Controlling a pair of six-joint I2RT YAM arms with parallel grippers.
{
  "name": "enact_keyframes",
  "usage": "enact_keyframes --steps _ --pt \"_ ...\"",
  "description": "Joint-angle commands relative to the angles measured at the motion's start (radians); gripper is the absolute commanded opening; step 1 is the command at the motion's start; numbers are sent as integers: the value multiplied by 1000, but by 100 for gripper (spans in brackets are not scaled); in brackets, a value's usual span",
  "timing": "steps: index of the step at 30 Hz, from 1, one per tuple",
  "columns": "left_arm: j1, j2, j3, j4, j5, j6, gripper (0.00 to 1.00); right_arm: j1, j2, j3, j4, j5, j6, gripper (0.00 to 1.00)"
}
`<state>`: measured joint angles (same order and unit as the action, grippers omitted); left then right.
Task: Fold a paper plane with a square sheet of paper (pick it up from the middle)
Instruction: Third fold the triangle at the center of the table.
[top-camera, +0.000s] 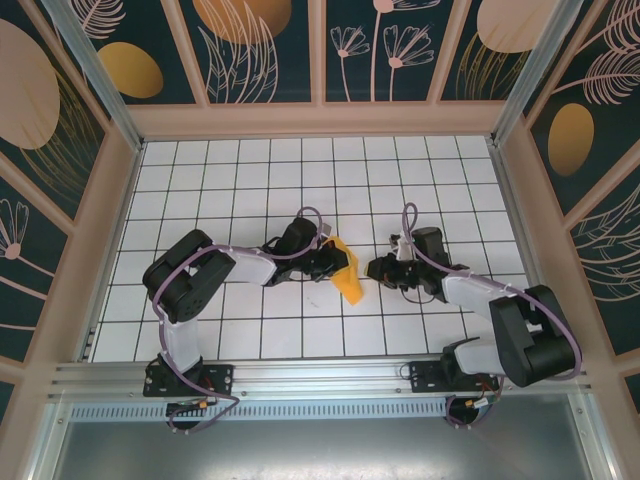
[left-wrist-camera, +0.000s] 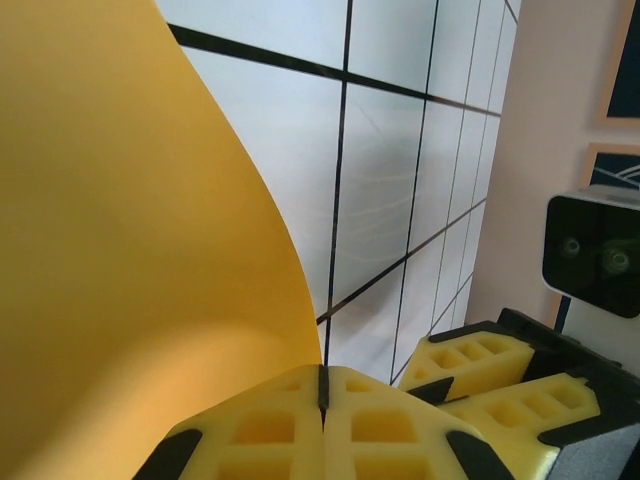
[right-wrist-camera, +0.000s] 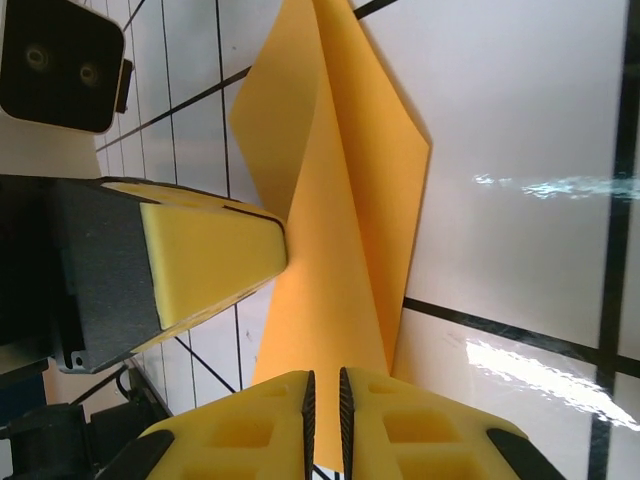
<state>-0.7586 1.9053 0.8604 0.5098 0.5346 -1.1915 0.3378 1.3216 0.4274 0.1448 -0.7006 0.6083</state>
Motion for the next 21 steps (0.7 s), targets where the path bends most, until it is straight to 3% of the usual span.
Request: enact_keyframes --steps 1,16,18,21 --pt "13 20 45 -73 47 93 2 15 15 41 -14 -6 -26 18" --pt "55 29 107 -196 82 214 6 97 154 130 -62 14 -64 18" --pt "54 20 106 -178 78 194 16 98 160 132 -59 13 -60 18" --pt "53 -3 91 -157 64 168 18 101 156 133 -45 17 -49 18"
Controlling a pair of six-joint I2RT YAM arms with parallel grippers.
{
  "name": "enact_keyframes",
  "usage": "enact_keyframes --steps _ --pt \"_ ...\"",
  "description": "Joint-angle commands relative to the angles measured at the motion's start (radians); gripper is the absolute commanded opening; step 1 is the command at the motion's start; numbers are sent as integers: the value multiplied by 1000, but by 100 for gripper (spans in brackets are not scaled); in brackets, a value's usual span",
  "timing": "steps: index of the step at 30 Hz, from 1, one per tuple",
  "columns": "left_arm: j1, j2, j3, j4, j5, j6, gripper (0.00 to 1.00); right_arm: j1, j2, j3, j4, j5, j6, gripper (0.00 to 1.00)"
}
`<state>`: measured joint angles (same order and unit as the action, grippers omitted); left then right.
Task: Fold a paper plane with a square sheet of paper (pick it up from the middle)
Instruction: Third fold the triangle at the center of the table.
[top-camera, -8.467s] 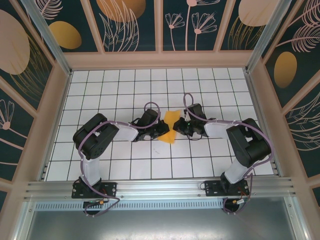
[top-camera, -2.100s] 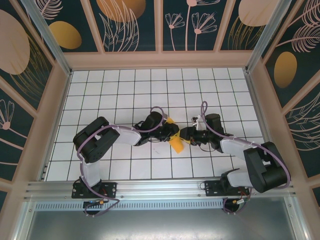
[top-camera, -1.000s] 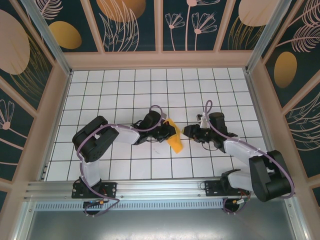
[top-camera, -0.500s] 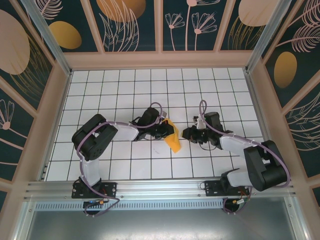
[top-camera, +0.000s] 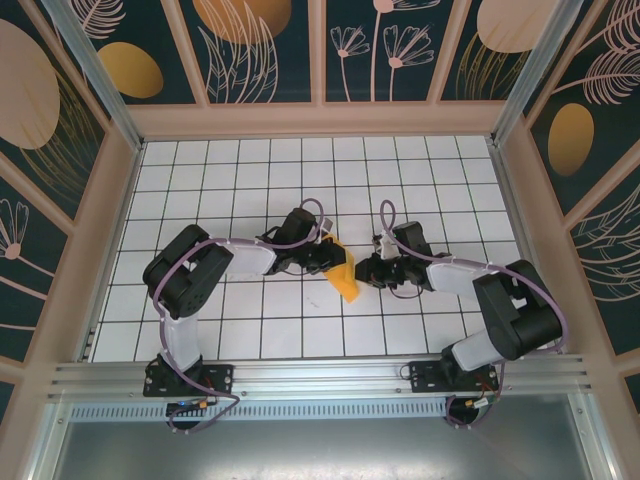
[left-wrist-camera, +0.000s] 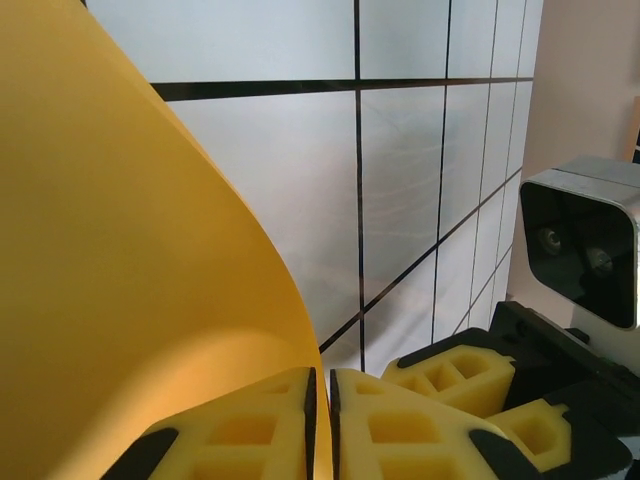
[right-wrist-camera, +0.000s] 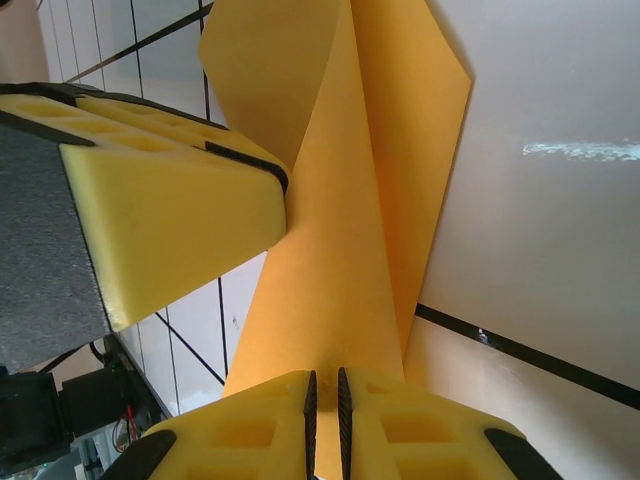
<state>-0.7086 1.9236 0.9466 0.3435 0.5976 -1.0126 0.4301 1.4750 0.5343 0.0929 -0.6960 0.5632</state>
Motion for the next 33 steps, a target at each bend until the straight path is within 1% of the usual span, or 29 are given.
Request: enact_keyframes --steps 1,5,6,8,10,11,13,17,21,24,27,28,33 --pt "4 -30 -3 17 1 -21 26 9 6 24 10 15 0 18" --pt "4 -61 -25 11 -8 -27 29 11 5 21 19 15 4 18" --pt "4 -69 -38 27 -3 -38 27 10 4 21 22 12 7 18" --pt "3 -79 -50 33 2 -51 27 10 4 23 29 9 10 18" --pt "2 -84 -59 34 10 -59 32 12 6 23 34 9 14 18" --pt "-3 -89 -67 42 12 -63 33 12 7 23 36 9 14 18" --pt "-9 -96 -79 48 14 -68 31 12 9 23 40 10 18 19" --pt "-22 -103 -96 49 13 -72 33 14 8 23 42 13 23 19" --pt "-35 -100 -127 144 38 -118 33 15 6 26 41 15 24 19" --pt "-49 -90 -120 162 47 -122 33 15 11 30 41 16 23 19" --pt "-52 -84 -118 150 45 -118 30 15 14 36 44 16 26 19" --pt "-54 -85 -116 140 42 -111 27 15 15 38 46 15 27 19" --pt "-54 -90 -99 47 17 -50 18 15 14 41 48 19 32 19"
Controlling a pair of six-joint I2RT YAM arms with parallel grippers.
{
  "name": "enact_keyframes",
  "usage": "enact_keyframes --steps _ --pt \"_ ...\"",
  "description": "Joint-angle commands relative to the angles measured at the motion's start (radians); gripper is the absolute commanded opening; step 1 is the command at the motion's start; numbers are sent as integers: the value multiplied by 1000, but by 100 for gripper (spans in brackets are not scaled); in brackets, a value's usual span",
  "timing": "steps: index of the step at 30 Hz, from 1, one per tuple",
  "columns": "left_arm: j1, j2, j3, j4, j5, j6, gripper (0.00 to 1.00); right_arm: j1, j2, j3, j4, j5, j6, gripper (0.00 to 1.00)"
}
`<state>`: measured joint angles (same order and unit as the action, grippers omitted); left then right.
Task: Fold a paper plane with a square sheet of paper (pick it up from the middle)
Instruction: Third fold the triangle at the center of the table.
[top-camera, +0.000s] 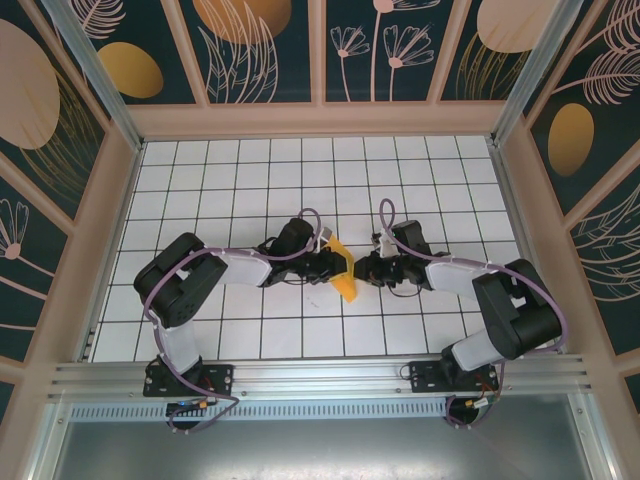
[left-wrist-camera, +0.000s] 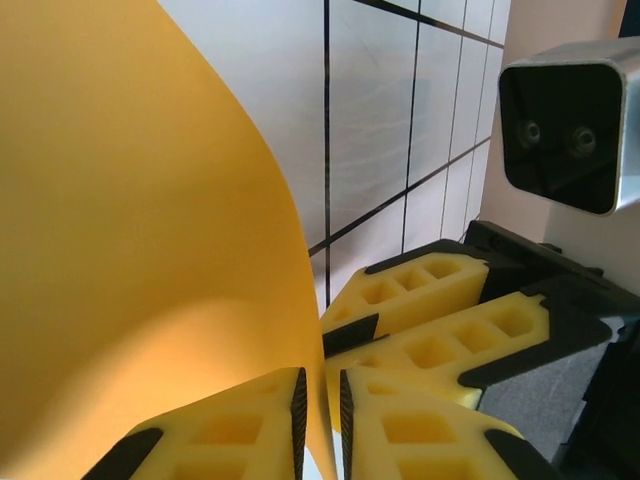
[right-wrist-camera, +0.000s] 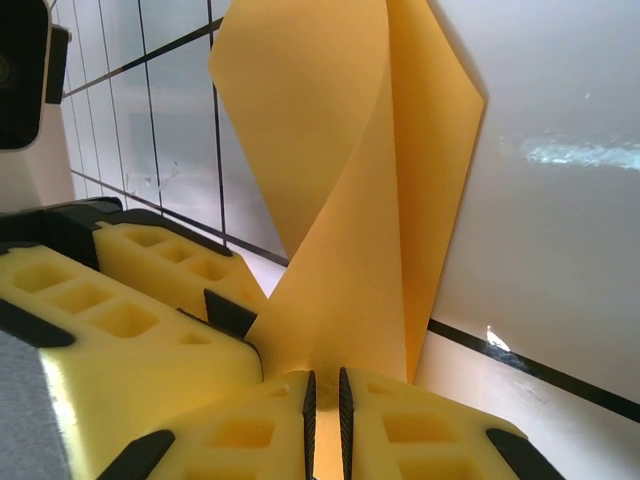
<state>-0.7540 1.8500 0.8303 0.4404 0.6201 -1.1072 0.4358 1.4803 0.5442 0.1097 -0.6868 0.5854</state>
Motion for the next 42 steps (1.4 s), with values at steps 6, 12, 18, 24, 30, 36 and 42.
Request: enact_keyframes --steps 6,12,18,24,30,36,42 --pt "-4 -12 65 -131 -36 128 5 9 4 37 16 20 9 19" --pt "18 9 130 -225 -47 222 5 8 -31 46 -59 69 -32 20" --pt "43 30 191 -338 -55 332 7 8 -44 45 -87 85 -41 20" --pt "56 65 239 -414 -57 416 6 9 -38 55 -96 81 -47 20" --pt "76 74 249 -416 -19 450 6 11 -12 71 -92 72 -45 20" --pt "103 69 264 -465 28 510 6 16 11 90 -97 76 -45 20" --pt "125 86 282 -489 78 551 7 30 35 107 -89 79 -36 20"
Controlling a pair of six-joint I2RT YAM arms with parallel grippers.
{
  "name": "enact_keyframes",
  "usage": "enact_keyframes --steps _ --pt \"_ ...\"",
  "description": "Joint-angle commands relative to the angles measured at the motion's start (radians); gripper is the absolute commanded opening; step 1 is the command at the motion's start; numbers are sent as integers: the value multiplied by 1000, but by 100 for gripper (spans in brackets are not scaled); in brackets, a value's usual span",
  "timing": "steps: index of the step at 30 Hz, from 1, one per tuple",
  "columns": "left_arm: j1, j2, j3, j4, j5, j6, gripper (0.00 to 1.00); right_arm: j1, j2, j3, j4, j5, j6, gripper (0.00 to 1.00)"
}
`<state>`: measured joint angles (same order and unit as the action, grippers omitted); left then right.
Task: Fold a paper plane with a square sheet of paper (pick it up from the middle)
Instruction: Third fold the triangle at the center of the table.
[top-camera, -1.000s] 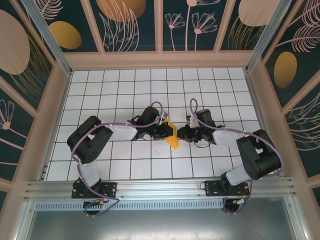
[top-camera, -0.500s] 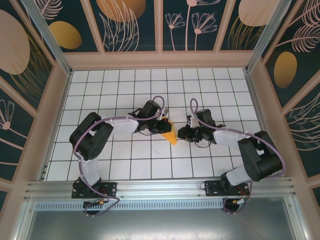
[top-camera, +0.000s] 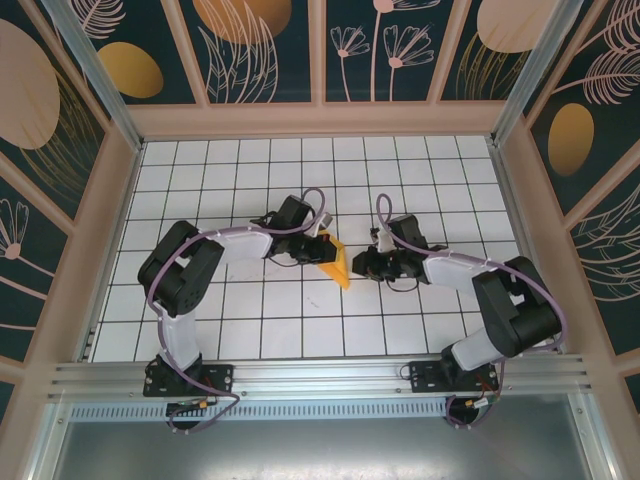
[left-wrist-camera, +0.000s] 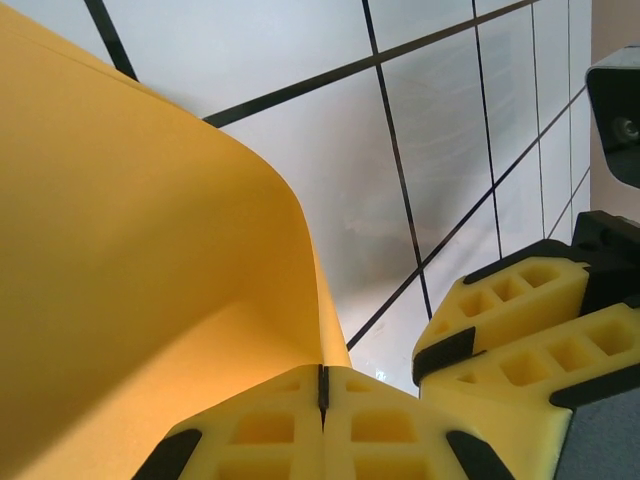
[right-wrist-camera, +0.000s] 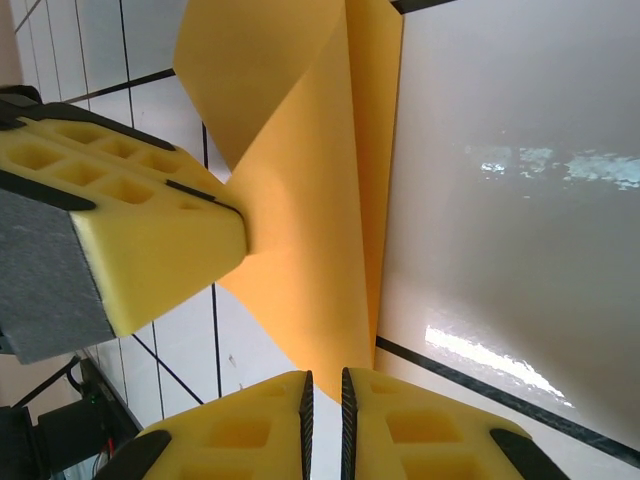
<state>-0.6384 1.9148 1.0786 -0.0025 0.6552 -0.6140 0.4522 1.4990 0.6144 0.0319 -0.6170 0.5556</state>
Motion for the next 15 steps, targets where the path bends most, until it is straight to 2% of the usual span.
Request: enact_keyframes --steps 1,15 --pt "9 28 43 -66 44 70 7 15 20 40 -9 10 -5 20" --pt "34 57 85 -160 7 179 7 47 76 74 1 8 10 19"
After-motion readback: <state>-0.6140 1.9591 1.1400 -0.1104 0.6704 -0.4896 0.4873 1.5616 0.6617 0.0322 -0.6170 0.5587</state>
